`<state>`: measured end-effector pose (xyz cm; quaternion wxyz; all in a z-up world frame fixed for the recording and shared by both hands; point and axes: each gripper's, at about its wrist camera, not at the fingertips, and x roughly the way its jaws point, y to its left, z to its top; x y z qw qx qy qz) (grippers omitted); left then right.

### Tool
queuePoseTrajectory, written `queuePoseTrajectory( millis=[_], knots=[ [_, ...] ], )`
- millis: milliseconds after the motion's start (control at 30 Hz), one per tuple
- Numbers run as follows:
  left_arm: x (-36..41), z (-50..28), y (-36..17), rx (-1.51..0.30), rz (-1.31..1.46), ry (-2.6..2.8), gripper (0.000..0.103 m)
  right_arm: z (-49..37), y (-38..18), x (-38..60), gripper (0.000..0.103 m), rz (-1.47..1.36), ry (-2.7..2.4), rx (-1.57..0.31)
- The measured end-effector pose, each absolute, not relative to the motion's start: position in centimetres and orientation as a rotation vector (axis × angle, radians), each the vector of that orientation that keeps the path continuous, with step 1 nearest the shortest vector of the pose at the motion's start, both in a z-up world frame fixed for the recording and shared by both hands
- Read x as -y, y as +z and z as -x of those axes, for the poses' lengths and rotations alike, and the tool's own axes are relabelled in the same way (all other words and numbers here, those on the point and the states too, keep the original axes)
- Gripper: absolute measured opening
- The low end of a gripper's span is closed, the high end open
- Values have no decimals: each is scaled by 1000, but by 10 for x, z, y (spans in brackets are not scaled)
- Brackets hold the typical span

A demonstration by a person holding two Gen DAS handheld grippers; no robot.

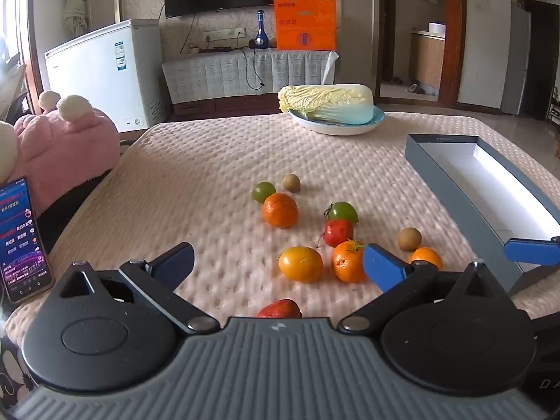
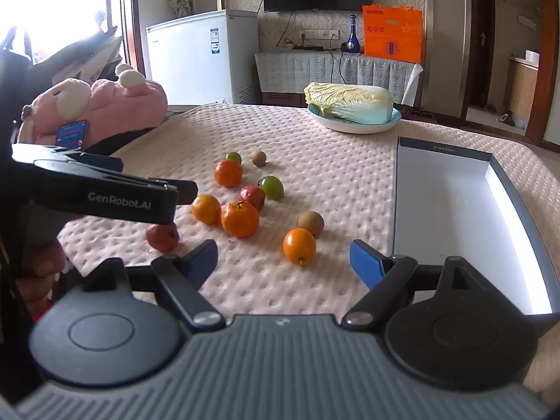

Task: Organize fruits
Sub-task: 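Move the right tool toward the orange while the left tool approaches the red apple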

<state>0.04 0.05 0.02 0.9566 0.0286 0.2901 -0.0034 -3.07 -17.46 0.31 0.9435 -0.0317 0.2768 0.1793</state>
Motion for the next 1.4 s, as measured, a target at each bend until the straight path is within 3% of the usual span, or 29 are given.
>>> queuePoseTrajectory(
  millis=[633,867,1400],
  knots=[
    [-22,3,0,-516,126,49,103,33,7,179,84,65,366,-544],
    [-12,-7,0,-629,52,16,103,33,10,181,84,61,367,-533],
    [-11,-8,-15,-633,-9,30,103,15,3,178,84,40,382,-528]
  ],
)
